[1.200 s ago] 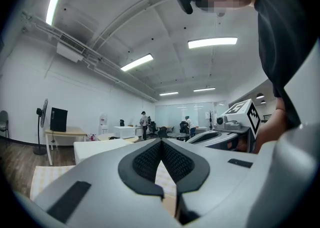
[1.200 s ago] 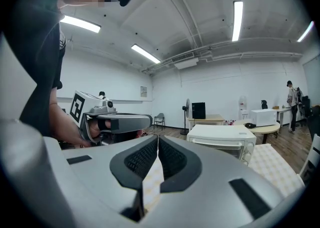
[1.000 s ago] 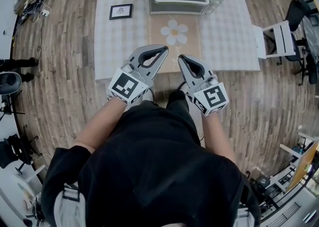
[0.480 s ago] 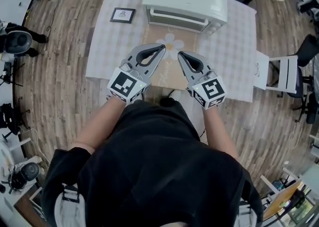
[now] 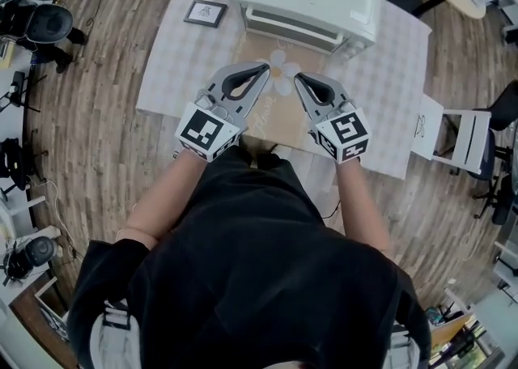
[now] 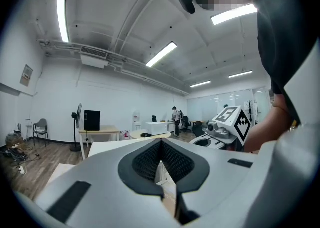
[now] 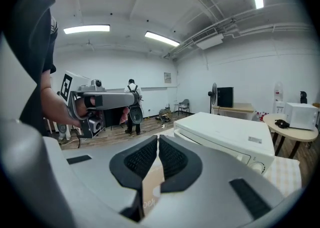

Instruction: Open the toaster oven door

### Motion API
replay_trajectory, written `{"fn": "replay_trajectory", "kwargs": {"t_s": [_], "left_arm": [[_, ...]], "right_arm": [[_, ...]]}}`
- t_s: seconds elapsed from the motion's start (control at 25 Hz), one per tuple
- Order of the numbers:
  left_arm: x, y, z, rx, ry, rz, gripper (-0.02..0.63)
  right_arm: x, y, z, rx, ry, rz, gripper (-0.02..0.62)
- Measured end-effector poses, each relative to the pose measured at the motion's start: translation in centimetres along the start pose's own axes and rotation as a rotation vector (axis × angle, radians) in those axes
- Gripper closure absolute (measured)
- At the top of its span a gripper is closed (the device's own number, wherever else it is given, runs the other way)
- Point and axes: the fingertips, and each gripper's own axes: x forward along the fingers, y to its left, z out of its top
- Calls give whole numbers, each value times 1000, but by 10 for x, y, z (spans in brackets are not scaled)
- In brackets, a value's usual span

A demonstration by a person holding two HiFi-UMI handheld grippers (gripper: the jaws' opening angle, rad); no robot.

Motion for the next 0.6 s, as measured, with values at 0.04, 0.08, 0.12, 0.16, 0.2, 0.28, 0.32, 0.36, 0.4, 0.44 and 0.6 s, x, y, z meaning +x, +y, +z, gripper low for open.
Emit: {"fn": "replay_trajectory", "kwargs": {"t_s": [0.04,0.08,0.12,0.16,0.2,0.28,0.32,0.36,0.4,0.44,0.6], "left_arm": [[1,1,-2,0,3,-7,592],[2,2,-4,-3,5,-15,594],[3,4,-7,-4,8,-22,592],[3,7,-9,-4,10,-28,592],[3,10,-11,-2,10,-33,594],[4,16,-14,1,4,-40,592],[4,19,-15,0,-1,-43,594],[5,22,-16,-2,-6,-47,592],[7,24,-15,-3,-11,-51,594],[8,25,-15,-2,-16,-55,594],[15,33,-17,-6,-31,-59,594]], "right_arm": [[3,-2,-3,-5,14,0,571],[5,-3,-5,-13,28,-4,571],[8,-6,-7,-23,41,-11,571],[11,-8,-7,-31,54,-20,569],[14,-10,-8,-36,64,-27,569],[20,-15,-9,-39,81,-41,569],[22,-18,-10,-41,92,-46,568],[25,-20,-11,-43,107,-50,566],[27,-23,-12,-47,124,-51,563],[30,-26,-13,-53,139,-52,558],[42,-32,-13,-70,179,-50,551]]}}
